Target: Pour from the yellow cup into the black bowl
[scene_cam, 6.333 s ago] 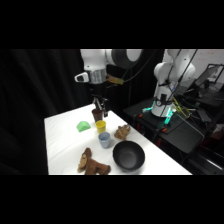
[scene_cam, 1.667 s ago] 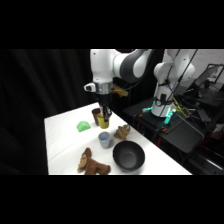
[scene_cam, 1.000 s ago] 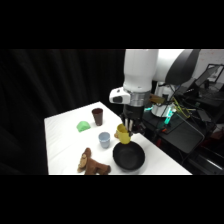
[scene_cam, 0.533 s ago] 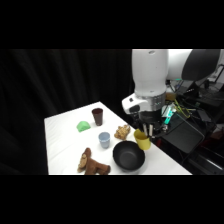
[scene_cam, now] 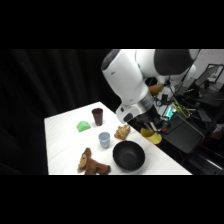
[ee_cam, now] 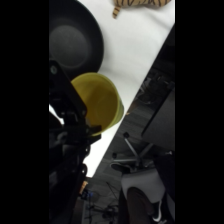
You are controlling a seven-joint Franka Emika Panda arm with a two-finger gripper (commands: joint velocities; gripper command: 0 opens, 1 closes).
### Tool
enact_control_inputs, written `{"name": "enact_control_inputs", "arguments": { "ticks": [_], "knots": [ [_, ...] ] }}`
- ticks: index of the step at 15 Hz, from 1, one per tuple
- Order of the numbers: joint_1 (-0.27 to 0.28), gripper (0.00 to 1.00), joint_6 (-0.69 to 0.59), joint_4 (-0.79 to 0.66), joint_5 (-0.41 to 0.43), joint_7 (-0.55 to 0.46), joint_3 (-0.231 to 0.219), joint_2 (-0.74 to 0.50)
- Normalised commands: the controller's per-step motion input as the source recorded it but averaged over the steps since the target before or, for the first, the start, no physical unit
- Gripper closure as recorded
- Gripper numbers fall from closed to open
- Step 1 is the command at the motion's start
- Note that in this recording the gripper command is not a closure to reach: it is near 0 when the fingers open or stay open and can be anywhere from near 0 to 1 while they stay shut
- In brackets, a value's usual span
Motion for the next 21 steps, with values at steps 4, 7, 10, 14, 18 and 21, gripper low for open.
{"name": "enact_control_inputs", "arguments": {
  "ticks": [4,7,10,14,18,21],
  "knots": [
    [-0.131,0.18,-0.84,0.74,0.123,-0.15,0.003,0.54],
    [-0.084,0.18,-0.68,0.66,0.142,0.01,0.014,0.42],
    [-0.052,0.18,-0.49,0.52,0.161,0.08,0.008,0.33],
    [-0.04,0.18,-0.33,0.35,0.163,0.1,-0.003,0.2],
    [0.04,0.18,0.3,-0.09,-0.028,0.09,-0.067,-0.17],
    [0.08,0.18,0.67,-0.54,-0.215,0.04,-0.082,-0.52]
  ]
}}
